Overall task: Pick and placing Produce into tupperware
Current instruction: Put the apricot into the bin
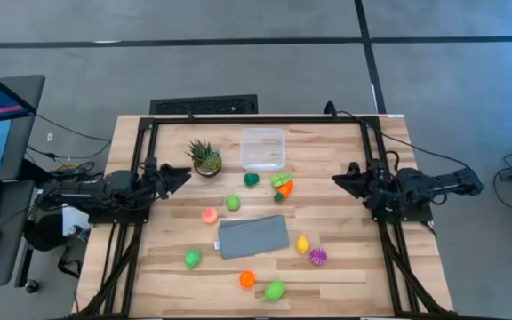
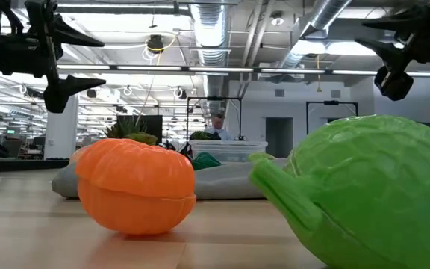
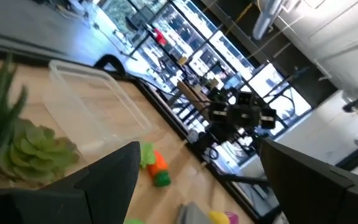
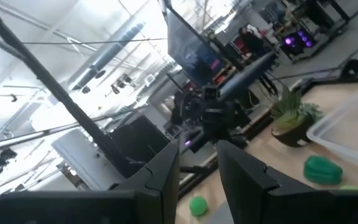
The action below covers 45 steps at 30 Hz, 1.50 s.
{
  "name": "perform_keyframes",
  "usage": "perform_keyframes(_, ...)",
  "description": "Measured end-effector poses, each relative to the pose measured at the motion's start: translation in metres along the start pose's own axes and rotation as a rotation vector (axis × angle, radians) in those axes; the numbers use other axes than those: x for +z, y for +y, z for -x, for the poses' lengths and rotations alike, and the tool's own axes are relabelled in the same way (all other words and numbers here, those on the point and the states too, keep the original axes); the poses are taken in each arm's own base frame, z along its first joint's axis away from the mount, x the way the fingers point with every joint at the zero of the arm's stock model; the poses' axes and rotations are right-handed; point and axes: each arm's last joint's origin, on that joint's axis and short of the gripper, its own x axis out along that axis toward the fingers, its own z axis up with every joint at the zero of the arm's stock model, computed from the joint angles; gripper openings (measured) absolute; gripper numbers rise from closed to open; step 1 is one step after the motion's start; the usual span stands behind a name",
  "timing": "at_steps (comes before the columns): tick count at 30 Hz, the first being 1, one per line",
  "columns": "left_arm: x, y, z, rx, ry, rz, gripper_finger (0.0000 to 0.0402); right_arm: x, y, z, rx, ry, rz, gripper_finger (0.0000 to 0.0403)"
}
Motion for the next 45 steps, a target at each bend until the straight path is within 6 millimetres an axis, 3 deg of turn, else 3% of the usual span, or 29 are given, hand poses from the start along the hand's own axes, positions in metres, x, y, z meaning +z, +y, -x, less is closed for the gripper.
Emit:
perform_keyframes(12,0.0021,0.0016,0.0001,0.064,-0.06,-0.159,0.0321,0.0021,-0.0025,-0.0005,-0.024,-0.023,-0.048,0.0134)
perform_keyframes(19,0.0007,0.0001,-0.0001,0.008,-0.018,-0.077,0.0321,-0.0006,-0.0036,-0.0005,-0.021,0.017,-0.025,0.0132)
perform_keyframes(26,0.0,-0.0073,0.0005,-0.163,0.089,0.049,0.0321,0.0037,-0.0019,-0.0006,-0.013,-0.031,0.031,0.0139)
perform_keyframes(30,0.0004,-0.0067,0.0004,-0.145,0.072,0.025,0.0321,0.0056,-0.0047,-0.0008,-0.066,-0.066,0.099,0.017)
perform_keyframes(38,0.0035,-0.0037,0.0001,-0.038,-0.04,-0.092,0.0321,0.0025,-0.0082,-0.004,-0.095,-0.033,0.045,0.0287)
perform_keyframes(45,-0.0018,-0.006,-0.0004,-0.136,0.098,0.057,0.0321,0.0054,-0.0073,-0.0054,-0.092,-0.074,-0.043,0.031)
